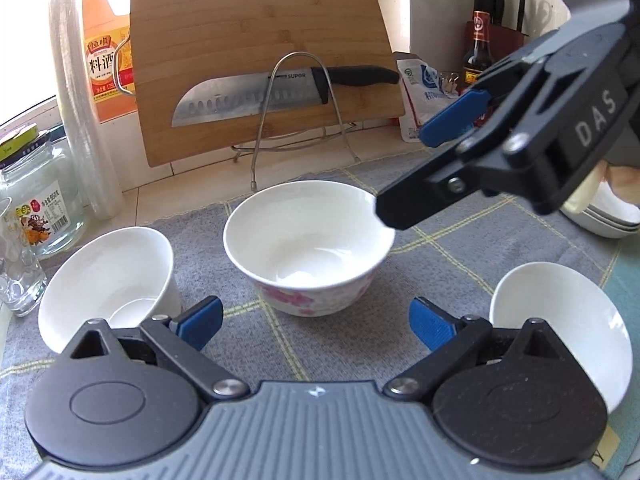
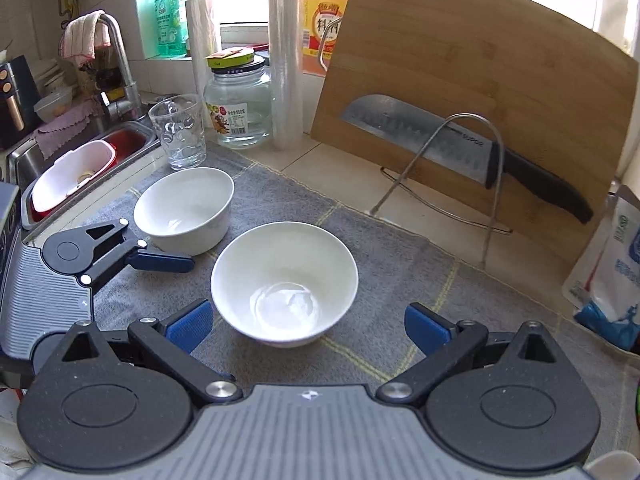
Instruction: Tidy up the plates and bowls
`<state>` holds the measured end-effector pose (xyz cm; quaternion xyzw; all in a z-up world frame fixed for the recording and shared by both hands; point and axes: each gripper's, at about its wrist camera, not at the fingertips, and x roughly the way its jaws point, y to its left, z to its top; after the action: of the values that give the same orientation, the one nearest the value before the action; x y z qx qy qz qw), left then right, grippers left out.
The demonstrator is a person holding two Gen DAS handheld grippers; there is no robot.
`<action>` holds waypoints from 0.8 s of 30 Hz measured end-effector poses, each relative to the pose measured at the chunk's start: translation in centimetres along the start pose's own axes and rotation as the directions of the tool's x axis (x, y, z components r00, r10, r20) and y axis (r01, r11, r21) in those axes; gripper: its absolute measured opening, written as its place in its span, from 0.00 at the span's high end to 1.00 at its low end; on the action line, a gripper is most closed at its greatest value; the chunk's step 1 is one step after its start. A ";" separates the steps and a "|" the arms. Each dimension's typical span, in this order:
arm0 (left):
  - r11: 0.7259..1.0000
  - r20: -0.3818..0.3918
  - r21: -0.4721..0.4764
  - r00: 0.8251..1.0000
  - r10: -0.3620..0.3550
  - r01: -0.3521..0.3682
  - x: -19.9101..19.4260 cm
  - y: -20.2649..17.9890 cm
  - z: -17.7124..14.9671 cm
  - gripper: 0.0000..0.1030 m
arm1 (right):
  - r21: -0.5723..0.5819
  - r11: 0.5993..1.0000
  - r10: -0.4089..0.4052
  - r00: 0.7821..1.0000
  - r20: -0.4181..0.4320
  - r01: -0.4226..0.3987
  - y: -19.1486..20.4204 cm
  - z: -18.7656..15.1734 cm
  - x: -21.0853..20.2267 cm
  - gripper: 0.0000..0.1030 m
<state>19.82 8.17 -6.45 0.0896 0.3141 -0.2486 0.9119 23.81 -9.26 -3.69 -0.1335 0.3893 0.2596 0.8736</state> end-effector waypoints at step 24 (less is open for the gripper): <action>1.000 0.006 0.004 1.000 0.012 -0.012 2.0 0.0 1.1 0.12 | 0.071 0.986 0.158 0.984 -0.088 -0.152 -2.5 1.9 7.1 0.22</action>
<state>21.75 6.98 -6.82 0.0927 0.3104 -0.2439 0.9141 30.35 -8.01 -7.61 -0.0866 0.4469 0.3076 0.8356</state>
